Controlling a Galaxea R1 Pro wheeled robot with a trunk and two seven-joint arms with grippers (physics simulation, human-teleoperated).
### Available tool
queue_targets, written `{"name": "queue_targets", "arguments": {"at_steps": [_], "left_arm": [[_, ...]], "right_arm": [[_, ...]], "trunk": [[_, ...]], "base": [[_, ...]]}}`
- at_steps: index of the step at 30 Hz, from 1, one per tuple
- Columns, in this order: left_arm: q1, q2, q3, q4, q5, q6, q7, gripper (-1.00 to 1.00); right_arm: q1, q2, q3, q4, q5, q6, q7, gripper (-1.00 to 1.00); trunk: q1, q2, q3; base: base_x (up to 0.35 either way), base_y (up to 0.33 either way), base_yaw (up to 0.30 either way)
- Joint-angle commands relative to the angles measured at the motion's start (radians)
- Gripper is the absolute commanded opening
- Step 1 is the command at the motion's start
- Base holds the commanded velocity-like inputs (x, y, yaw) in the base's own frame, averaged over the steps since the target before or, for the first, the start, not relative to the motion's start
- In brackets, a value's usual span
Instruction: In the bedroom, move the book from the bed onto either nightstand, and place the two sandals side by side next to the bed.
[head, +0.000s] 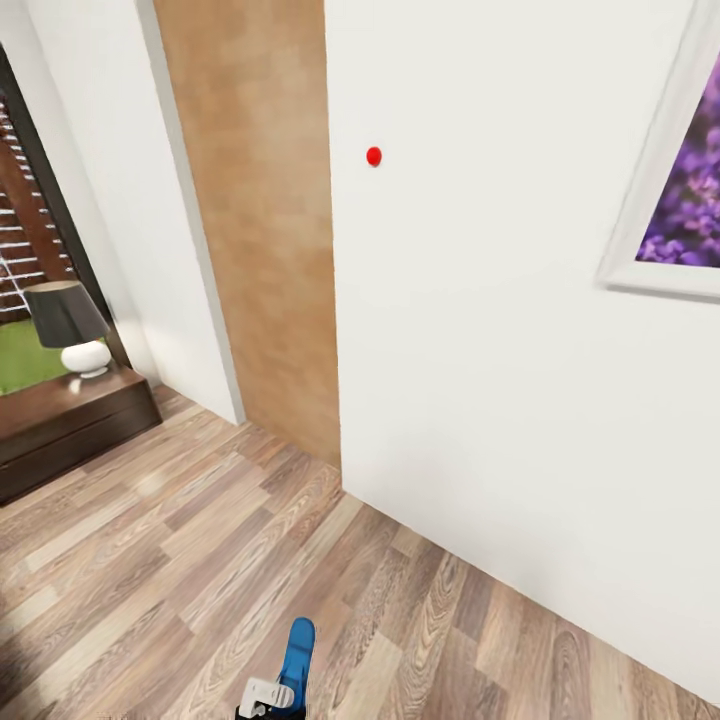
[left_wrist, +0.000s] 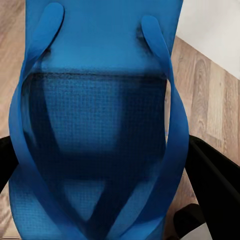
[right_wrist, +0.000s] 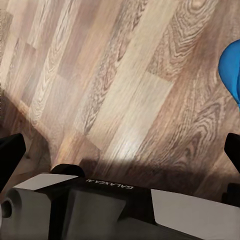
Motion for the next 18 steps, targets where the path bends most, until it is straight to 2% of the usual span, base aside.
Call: {"name": "queue_targets", "arguments": {"at_steps": [1,18], "left_arm": [[-0.001,0.001,-0.008,0.001,0.009,-0.005,0.0,-1.0],[-0.001,0.001,-0.008,0.001,0.008,-0.005,0.0,-1.0]], "right_arm": [[0.0,0.0,-0.002,0.0,-0.01,0.01,0.005,1.0],[0.0,0.0,-0.002,0.0,-0.01,0.01,0.005,1.0]], "trunk": [[0.0,0.0,-0.001],[0.0,0.0,-0.001]], "base": [[0.0,0.0,0.288],[0.003,0.0,0.288]]}}
